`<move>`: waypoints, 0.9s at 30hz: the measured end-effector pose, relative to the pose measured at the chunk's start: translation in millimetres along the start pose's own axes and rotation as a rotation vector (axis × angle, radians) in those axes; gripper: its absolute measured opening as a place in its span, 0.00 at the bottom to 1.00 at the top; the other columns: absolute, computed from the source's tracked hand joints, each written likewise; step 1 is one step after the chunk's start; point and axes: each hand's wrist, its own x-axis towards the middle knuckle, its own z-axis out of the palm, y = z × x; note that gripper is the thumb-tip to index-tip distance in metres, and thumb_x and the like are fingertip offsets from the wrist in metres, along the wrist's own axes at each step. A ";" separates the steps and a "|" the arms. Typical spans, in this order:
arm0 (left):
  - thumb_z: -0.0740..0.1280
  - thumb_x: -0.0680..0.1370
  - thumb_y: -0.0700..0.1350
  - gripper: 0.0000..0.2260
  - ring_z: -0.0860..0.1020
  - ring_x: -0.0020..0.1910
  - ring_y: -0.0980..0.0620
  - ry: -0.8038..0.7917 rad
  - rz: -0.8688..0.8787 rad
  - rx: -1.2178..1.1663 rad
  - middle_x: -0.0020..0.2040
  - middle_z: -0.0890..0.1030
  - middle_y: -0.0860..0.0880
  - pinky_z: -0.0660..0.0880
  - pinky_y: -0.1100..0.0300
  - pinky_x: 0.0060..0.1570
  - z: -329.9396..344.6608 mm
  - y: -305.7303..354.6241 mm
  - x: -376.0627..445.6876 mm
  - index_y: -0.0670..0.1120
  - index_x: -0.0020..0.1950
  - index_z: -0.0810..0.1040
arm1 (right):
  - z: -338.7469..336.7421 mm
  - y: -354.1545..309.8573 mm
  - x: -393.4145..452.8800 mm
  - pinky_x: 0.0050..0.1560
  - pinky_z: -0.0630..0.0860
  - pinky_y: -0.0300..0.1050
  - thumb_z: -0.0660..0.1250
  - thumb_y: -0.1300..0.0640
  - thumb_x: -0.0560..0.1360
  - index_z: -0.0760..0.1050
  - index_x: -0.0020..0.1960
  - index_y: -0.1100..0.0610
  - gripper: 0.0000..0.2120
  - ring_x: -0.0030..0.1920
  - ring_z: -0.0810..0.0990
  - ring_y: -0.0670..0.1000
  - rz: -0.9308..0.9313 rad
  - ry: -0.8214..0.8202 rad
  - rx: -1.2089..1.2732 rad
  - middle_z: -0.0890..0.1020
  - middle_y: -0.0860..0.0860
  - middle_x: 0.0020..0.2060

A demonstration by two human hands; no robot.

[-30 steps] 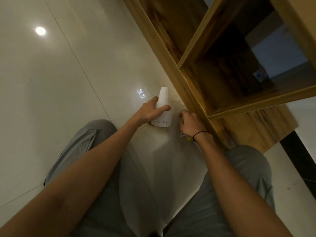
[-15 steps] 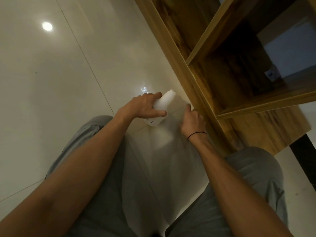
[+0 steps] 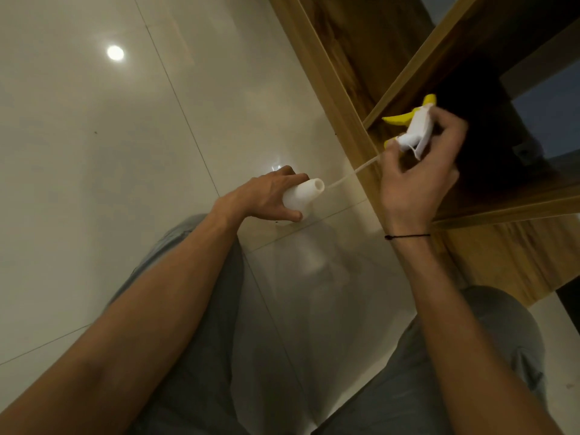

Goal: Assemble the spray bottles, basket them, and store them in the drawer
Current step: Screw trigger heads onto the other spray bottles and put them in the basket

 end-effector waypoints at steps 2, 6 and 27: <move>0.67 0.68 0.69 0.34 0.74 0.54 0.51 0.011 -0.007 -0.010 0.66 0.73 0.51 0.73 0.54 0.48 -0.5 -0.8 0.3 0.63 0.72 0.65 | -7.3 -2.7 2.7 0.62 0.83 0.43 0.73 0.58 0.77 0.69 0.72 0.64 0.27 0.72 0.77 0.49 0.041 0.045 0.083 0.76 0.56 0.71; 0.66 0.68 0.69 0.34 0.73 0.53 0.50 0.028 -0.026 0.005 0.65 0.74 0.50 0.71 0.53 0.48 -1.9 3.5 0.4 0.63 0.72 0.65 | -19.7 -7.4 9.1 0.53 0.87 0.54 0.73 0.59 0.77 0.67 0.72 0.64 0.27 0.71 0.78 0.55 0.087 0.101 0.200 0.74 0.56 0.73; 0.67 0.70 0.69 0.30 0.76 0.49 0.49 0.106 0.012 0.109 0.60 0.76 0.50 0.66 0.59 0.38 2.6 18.1 9.1 0.61 0.69 0.70 | 36.4 43.5 -31.5 0.56 0.85 0.45 0.77 0.65 0.73 0.65 0.72 0.55 0.33 0.55 0.84 0.41 0.238 -0.346 0.226 0.83 0.37 0.52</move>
